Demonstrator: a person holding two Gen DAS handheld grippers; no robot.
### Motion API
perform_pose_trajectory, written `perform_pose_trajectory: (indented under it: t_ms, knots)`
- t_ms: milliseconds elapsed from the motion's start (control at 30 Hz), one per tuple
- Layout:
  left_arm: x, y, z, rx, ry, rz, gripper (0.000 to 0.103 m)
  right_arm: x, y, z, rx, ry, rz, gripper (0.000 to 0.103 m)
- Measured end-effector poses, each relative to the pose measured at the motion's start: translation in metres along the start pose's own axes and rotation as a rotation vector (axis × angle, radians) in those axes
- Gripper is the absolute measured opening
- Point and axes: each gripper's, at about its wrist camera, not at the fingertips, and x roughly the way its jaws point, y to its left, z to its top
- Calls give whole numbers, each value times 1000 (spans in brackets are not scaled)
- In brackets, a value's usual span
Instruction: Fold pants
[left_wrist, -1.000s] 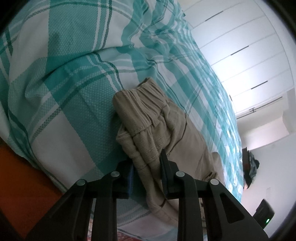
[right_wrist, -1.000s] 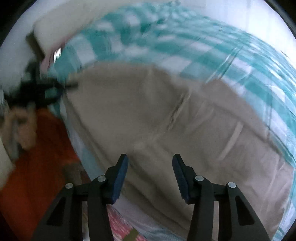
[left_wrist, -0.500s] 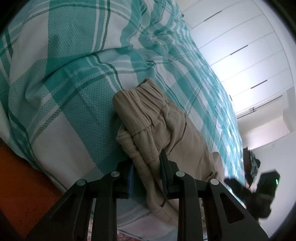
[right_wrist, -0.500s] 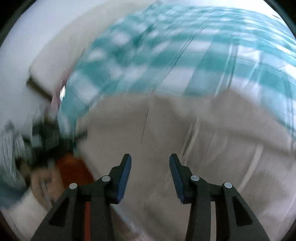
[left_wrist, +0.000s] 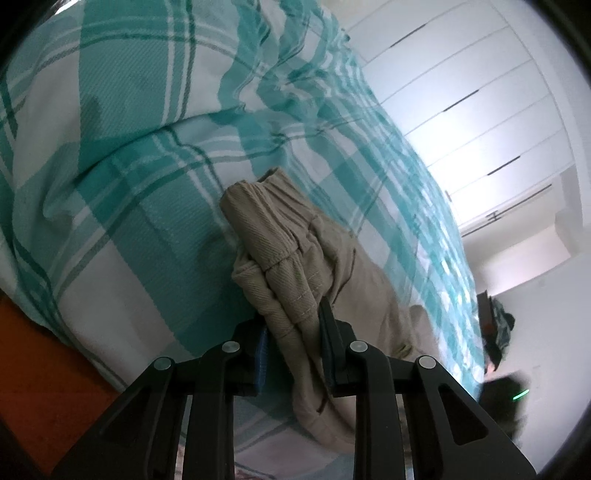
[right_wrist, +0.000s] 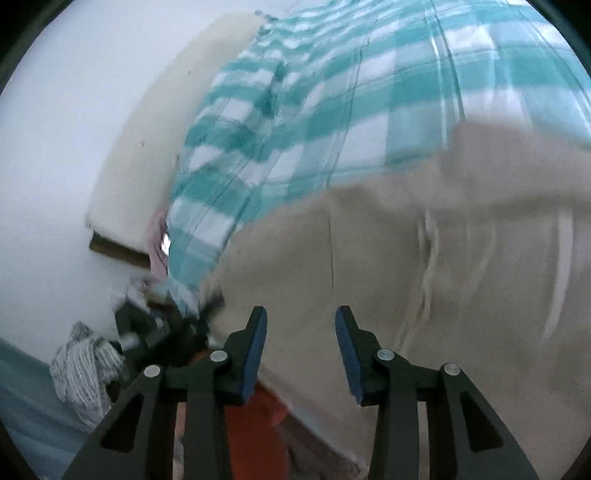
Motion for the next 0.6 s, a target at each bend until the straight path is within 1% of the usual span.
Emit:
perform_pose_trajectory:
  t_ms: [33, 67, 100, 133, 200, 233, 267, 300, 333, 400, 467, 500, 567, 600]
  knots:
    - [-2, -4, 0, 7, -3, -14, 20, 14, -7, -9, 10, 57, -33, 41]
    - [-5, -7, -1, 20, -13, -17, 20, 31, -14, -20, 15, 135, -83, 36]
    - [-11, -15, -2, 48, -27, -18, 19, 35, -16, -29, -22, 118, -121, 28]
    - [-18, -27, -4, 92, -39, -23, 19, 31, -13, -31, -48, 85, -123, 28]
    - [-29, -53, -9, 190, -60, -22, 18, 9, -6, -33, -52, 47, -77, 28]
    - [-34, -72, -13, 260, -71, -17, 18, -6, -4, -34, -67, 20, -58, 29]
    - [-38, -86, -17, 310, -78, -18, 17, -25, -1, -34, -104, -15, -59, 29]
    - [-42, -113, -25, 388, -84, -28, 17, -48, 0, -35, -155, -57, -85, 31]
    - [-44, -132, -31, 440, -85, -40, 17, -67, -1, -37, -190, -95, -112, 33]
    - [-45, -180, -52, 565, -71, -90, 16, -115, -13, -41, -233, -192, -188, 37]
    - [-41, -220, -75, 671, -43, -139, 16, -155, -39, -44, -206, -263, -229, 37]
    - [-37, -242, -91, 731, -20, -166, 16, -175, -56, -48, -168, -307, -240, 37]
    - [-20, -282, -129, 834, 46, -211, 16, -211, -92, -63, -74, -396, -253, 37]
    - [-8, -299, -149, 874, 85, -220, 18, -223, -102, -67, -38, -426, -256, 37]
